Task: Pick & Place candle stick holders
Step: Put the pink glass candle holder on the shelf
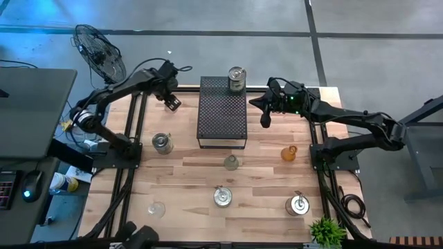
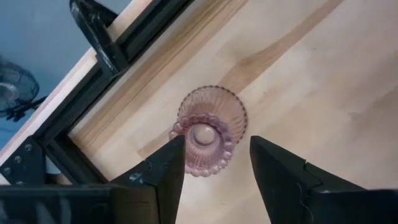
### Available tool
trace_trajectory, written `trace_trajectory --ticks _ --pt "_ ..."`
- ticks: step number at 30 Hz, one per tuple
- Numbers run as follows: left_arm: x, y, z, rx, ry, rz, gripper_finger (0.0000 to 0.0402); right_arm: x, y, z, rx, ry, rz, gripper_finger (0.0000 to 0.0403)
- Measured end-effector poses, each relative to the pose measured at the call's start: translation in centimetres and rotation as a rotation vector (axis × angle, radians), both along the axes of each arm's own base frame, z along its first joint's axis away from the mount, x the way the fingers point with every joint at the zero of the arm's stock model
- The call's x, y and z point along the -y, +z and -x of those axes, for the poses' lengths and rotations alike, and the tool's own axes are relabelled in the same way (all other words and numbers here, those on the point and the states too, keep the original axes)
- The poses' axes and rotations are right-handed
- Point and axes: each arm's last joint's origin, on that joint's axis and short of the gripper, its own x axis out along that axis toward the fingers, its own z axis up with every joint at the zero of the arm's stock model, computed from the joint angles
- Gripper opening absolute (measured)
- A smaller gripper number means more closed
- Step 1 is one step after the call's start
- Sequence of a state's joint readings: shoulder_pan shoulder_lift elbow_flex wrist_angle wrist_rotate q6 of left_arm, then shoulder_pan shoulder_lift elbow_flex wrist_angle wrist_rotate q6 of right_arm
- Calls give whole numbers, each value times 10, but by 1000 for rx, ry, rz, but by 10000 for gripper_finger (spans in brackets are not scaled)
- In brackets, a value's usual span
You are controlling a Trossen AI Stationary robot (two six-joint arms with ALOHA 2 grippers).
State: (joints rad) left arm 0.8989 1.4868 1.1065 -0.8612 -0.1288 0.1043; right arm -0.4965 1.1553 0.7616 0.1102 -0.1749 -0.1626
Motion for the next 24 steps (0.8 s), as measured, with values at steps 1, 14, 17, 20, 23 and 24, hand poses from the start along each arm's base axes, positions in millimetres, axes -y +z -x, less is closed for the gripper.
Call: trace_trajectory --ticks 1,14,17,20,23,24 --pt "-1 -2 -1 0 -3 10 171 0 0 0 0 1 2 0" --pt "-7 -21 -7 -49 -43 64 40 0 0 0 -8 7 27 0" --pt "-7 -20 -6 -65 -48 55 22 0 0 0 -10 8 30 0" --pt "-5 -17 -4 -88 -66 47 26 0 0 0 -12 9 36 0" --pt "-3 -2 -2 -95 -89 46 28 0 0 0 -13 4 38 0" --pt "-3 7 -3 -81 -97 26 25 0 0 0 -13 3 38 0"
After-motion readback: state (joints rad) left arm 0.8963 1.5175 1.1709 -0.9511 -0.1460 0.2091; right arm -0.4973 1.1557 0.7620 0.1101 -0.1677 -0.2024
